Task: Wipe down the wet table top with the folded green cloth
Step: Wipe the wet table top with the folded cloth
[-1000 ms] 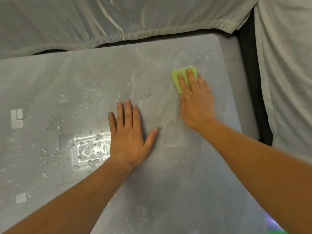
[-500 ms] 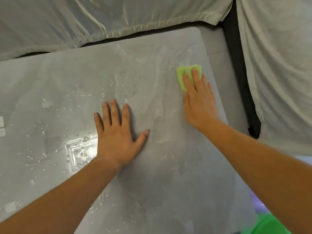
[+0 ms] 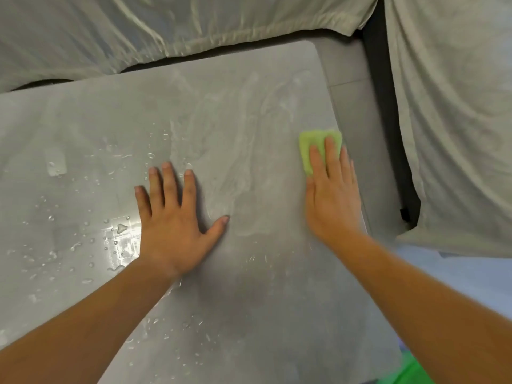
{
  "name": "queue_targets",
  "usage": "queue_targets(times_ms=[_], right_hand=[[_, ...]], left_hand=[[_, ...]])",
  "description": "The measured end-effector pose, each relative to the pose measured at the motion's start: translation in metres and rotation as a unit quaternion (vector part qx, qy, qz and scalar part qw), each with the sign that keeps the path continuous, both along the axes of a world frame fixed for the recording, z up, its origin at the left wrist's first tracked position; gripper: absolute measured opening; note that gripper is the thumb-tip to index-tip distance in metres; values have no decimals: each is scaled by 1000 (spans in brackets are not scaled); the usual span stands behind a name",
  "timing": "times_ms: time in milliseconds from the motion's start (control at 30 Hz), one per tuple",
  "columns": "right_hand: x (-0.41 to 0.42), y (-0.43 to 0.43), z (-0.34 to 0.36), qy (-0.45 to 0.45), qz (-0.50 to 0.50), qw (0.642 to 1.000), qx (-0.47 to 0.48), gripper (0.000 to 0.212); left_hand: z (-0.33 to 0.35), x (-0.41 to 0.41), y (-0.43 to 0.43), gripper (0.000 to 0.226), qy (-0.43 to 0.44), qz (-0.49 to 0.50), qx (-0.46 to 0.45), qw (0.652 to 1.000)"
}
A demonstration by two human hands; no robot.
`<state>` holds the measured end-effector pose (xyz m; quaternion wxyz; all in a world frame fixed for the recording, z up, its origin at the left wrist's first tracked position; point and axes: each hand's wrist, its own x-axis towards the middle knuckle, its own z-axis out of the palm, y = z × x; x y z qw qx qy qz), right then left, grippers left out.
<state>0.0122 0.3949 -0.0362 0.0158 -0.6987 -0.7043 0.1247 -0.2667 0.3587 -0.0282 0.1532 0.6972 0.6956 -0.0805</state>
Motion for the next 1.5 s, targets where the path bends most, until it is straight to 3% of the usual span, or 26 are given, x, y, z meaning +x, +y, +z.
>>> queue_targets(times_ms=[133, 333, 433, 533, 633, 833, 900, 1000, 1067, 1133, 1200, 1267, 1500], right_hand=[[-1, -53, 1, 1, 39, 999, -15, 63], [-61, 48, -3, 10, 6, 1000, 7, 63], [-88, 26, -5, 4, 147, 989, 24, 65], [-75, -36, -3, 5, 299, 954, 13, 66], [-62, -26, -3, -3, 381, 925, 1, 68], [-113, 55, 0, 1, 216, 976, 7, 68], [-106, 20, -2, -13, 299, 954, 8, 69], [-75, -46, 2, 0, 452, 892, -15, 72], [-61, -46, 2, 0, 500, 866, -16, 70], [-68, -19, -3, -9, 464, 886, 11, 66], [-88, 16, -3, 13, 328, 944, 30, 60], [-106, 24, -1, 37, 224, 973, 28, 58], [-74, -126, 2, 28, 398, 917, 10, 59]], left_hand=[[2, 1, 1, 103, 5, -3, -3, 1000], [1, -8, -2, 92, -45, -1, 17, 999], [2, -17, -8, 90, -86, 5, 27, 996], [5, -18, -11, 87, -85, 14, 7, 996], [4, -19, -12, 82, -89, 17, -5, 996], [1, -24, -13, 80, -98, 8, -2, 995], [1, -25, -12, 82, -115, 14, 2, 993], [1, -25, -12, 83, -124, 19, 3, 992], [0, -25, -13, 83, -123, 19, 7, 992], [0, -25, -14, 81, -127, 22, 17, 992], [2, -22, -22, 76, -137, 29, 43, 989], [5, -16, -38, 72, -155, 42, 54, 985], [9, 5, -108, 66, -164, 24, 22, 986]])
